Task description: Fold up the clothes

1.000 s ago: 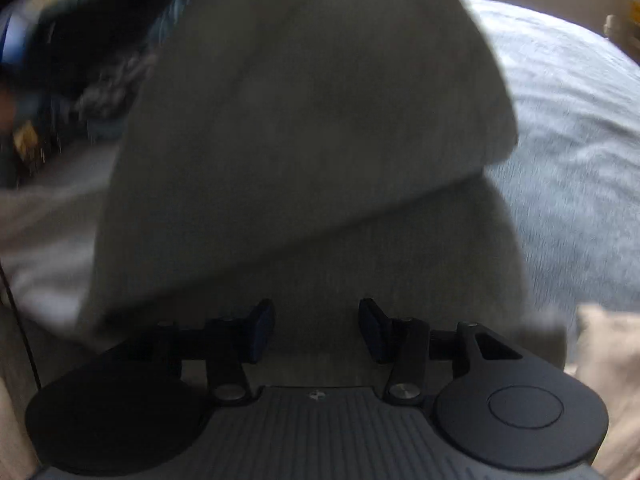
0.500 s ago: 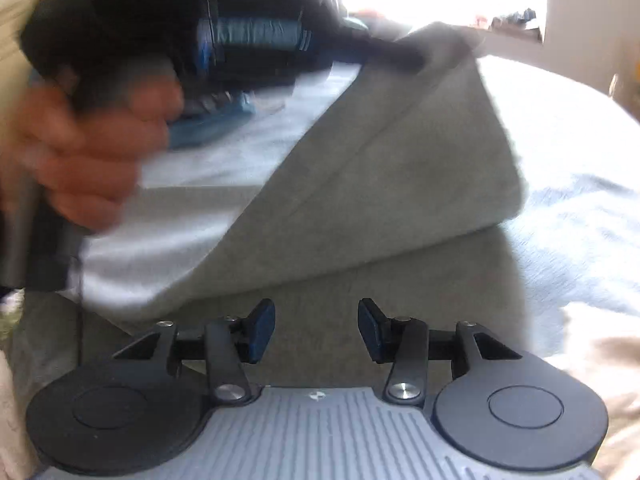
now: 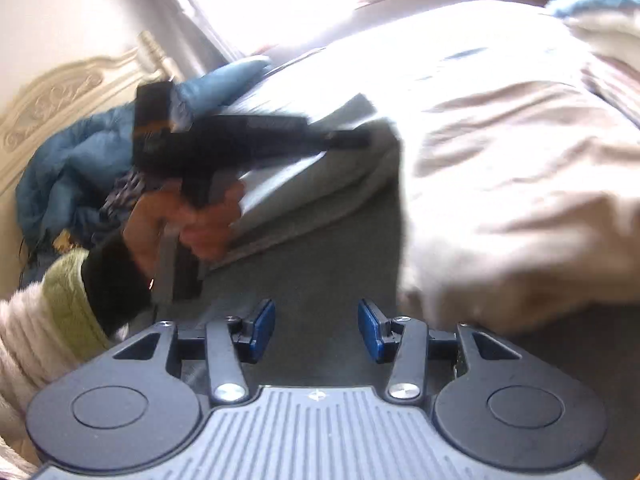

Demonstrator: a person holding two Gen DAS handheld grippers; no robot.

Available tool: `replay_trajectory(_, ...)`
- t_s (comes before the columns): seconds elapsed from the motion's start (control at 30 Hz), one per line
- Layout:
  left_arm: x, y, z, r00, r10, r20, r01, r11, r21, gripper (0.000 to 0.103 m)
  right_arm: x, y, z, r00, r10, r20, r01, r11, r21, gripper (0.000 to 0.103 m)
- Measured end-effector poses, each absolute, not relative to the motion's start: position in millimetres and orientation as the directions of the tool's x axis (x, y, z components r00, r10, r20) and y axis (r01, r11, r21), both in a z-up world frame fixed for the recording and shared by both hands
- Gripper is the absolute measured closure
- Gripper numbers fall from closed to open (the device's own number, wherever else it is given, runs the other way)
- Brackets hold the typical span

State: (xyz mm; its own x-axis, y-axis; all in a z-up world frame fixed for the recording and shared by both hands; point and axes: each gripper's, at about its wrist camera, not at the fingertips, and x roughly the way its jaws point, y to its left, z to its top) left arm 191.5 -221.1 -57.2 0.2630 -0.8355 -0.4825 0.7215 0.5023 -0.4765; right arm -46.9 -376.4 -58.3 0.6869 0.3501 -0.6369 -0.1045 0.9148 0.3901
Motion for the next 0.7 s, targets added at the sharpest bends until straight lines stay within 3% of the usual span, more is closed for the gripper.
replay_trajectory(0.13, 173.0, -221.4, -63.8, 0.276, -0.819, -0.503, 0.748, 0.512, -0.423, 0.099, -92.1, -407.1, -60.4, 0.718, 0.35, -0.601, -0.043, 0.885, 0.464, 0.054)
replay_trajectory(0.27, 158.9, -221.2, -64.7, 0.283, -0.812, -0.51, 0.754, 0.517, -0.405, 0.068, -71.3, -422.4, -49.6, 0.734, 0.339, -0.589, -0.034, 0.884, 0.467, 0.054)
replay_trajectory(0.4, 143.7, -200.4, -52.5, 0.316, -0.828, -0.463, 0.757, 0.514, -0.402, 0.047, -47.1, -401.3, -11.9, 0.747, 0.349, -0.566, -0.069, 0.887, 0.457, 0.053)
replay_trajectory(0.6, 134.5, -132.5, -36.9, 0.4, -0.832, -0.384, 0.713, 0.546, -0.439, 0.044, 37.8, -385.1, 48.2, 0.768, 0.389, -0.509, -0.176, 0.892, 0.416, 0.048)
replay_trajectory(0.7, 134.3, -91.9, -41.6, 0.475, -0.79, -0.388, 0.644, 0.613, -0.459, 0.044, 101.3, -359.0, 58.5, 0.73, 0.412, -0.546, -0.226, 0.899, 0.376, 0.047)
